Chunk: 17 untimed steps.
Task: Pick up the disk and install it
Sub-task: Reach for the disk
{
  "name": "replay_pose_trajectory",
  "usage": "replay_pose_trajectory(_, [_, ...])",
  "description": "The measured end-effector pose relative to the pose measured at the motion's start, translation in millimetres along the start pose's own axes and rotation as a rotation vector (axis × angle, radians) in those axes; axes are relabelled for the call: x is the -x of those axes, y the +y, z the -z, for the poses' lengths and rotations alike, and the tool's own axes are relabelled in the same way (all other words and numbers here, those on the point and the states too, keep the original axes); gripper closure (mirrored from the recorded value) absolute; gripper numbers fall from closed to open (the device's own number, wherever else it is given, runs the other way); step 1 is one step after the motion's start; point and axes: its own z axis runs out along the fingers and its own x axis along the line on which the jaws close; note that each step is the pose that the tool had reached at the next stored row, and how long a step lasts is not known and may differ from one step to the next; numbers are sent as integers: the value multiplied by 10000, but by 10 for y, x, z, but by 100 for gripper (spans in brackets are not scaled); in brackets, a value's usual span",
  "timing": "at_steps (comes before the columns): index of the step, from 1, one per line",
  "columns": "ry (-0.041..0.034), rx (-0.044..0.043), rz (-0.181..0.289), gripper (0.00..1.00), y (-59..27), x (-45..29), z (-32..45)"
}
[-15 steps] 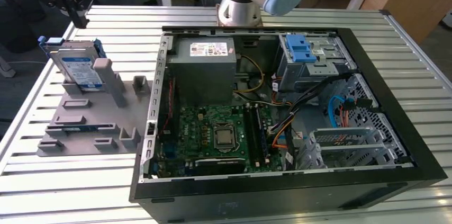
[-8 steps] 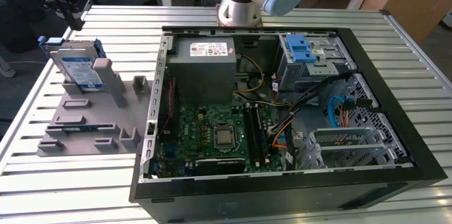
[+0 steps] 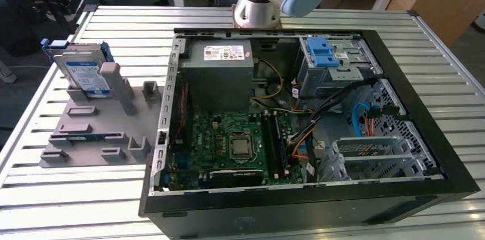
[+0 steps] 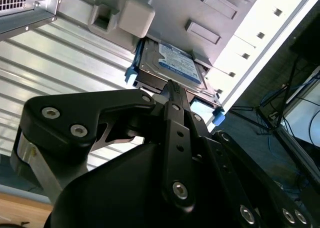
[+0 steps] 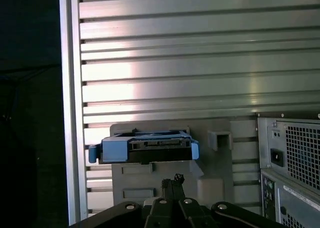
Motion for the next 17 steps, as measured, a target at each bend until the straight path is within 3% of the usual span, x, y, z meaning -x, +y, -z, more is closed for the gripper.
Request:
replay_pose_trajectory(9, [17, -1, 0, 89, -13, -182, -25])
replay_pose_trajectory(17, [20, -2, 1, 89, -19, -266, -32])
